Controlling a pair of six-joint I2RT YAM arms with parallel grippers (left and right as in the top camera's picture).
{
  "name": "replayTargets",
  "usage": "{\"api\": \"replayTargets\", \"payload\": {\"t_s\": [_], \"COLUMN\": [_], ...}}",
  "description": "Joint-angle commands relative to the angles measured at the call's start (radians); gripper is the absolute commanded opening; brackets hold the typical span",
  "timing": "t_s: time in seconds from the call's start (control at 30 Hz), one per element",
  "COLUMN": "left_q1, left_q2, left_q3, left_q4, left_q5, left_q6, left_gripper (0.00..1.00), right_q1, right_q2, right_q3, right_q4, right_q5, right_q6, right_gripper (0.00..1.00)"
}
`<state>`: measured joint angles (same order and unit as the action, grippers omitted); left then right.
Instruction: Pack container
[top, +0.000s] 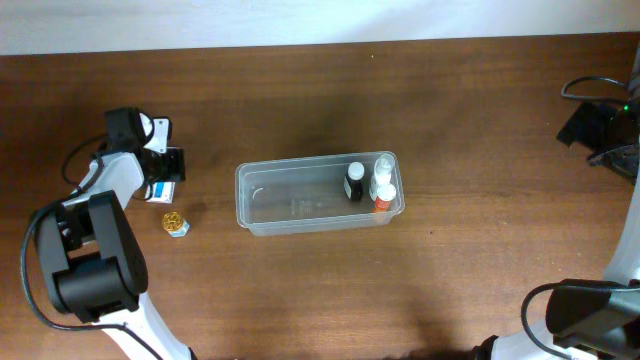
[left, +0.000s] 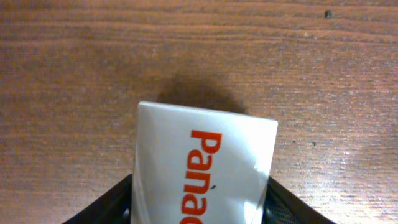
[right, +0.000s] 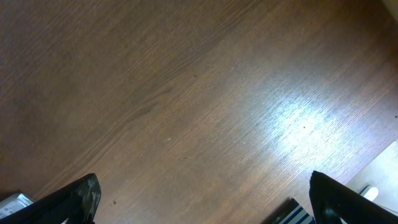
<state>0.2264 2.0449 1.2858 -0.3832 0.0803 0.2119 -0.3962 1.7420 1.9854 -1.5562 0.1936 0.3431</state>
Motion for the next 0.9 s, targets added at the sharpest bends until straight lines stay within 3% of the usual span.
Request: {"api": "replayTargets", "payload": {"t_s": [0.0,0.23,0.47,0.63,0.77,0.87], "left_q1": [-0.003,-0.004,-0.017,-0.050,-0.054,-0.042], "left_q2": [0.053,0.053,0.053,0.053,0.056,0.063], "left_q3": [0.029,0.289,0.616,0.729,0.725,0.724], "left_q4": [-0.071,-0.357,-0.644,-0.758,-0.813,-0.845], "left_q5": [0.010,0.038,0.278,0.192,0.048,0.041], "left_q6": [-0.070,-0.069,-0.069,-0.060,-0.063,-0.088], "left_gripper": [0.57,0.57,0.58,0.58,0.59,0.63], "right_q1": [-0.003,-0.003,-0.003,-0.003,-0.003,-0.003], "right_q2": [-0.027,-0.027,-0.027,-0.027,-0.027,-0.027], "right_q3": [0.016,0.016,0.016,0.016,0.016,0.016], "right_q4": [0.000,0.000,0.000,0.000,0.000,0.000], "right_q5": [0.002,0.002,0.002,0.002,0.002,0.002], "right_q6": [0.006,0.006,0.006,0.006,0.006,0.006], "right_gripper": [0.98,0.98,0.98,0.98,0.98,0.98]}}
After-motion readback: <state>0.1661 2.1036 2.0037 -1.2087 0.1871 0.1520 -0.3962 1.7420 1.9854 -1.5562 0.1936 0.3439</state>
